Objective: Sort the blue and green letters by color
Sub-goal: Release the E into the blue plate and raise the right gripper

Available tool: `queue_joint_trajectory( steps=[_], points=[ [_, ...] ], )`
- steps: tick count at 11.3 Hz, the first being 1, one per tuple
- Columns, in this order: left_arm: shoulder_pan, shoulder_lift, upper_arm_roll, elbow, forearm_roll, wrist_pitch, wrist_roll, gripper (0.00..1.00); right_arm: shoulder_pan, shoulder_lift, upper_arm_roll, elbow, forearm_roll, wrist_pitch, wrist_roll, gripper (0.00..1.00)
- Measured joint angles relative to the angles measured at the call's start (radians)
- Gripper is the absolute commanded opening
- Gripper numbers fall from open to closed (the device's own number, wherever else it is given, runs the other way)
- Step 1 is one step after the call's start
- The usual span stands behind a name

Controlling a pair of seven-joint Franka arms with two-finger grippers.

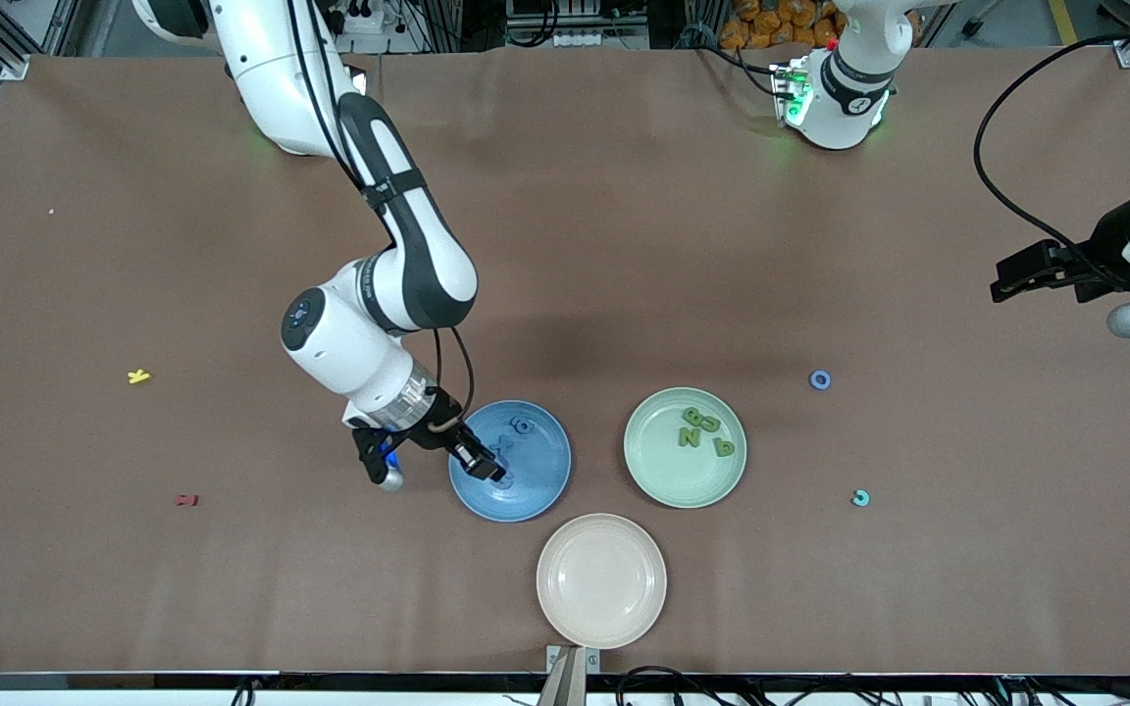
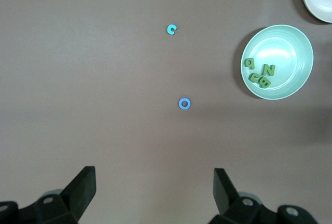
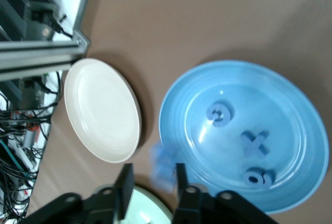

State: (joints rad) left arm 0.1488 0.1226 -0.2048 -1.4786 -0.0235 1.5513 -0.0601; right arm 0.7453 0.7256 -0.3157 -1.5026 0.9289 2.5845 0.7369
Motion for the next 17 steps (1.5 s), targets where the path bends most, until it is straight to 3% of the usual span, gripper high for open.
queue_joint_trajectory(
  steps=[5, 12, 15, 17],
  points=[
    [0.0, 0.0, 0.0, 0.0, 0.0, 0.003, 0.0, 1.0, -0.002, 0.018, 0.007, -0.001, -0.001, 0.005, -0.002, 1.0],
    [0.0, 0.001, 0.0, 0.0, 0.0, 0.006, 0.0, 1.0, -0.076, 0.02, 0.0, -0.085, -0.005, -0.006, -0.278, 1.0],
    [0.0, 0.002, 0.0, 0.0, 0.0, 0.007, 0.0, 1.0, -0.164, 0.014, 0.012, -0.11, -0.11, -0.069, -0.368, 1.0],
    [0.0, 0.004, 0.0, 0.0, 0.0, 0.008, 0.0, 1.0, -0.273, -0.006, 0.077, -0.12, -0.231, -0.117, -0.391, 1.0]
  ],
)
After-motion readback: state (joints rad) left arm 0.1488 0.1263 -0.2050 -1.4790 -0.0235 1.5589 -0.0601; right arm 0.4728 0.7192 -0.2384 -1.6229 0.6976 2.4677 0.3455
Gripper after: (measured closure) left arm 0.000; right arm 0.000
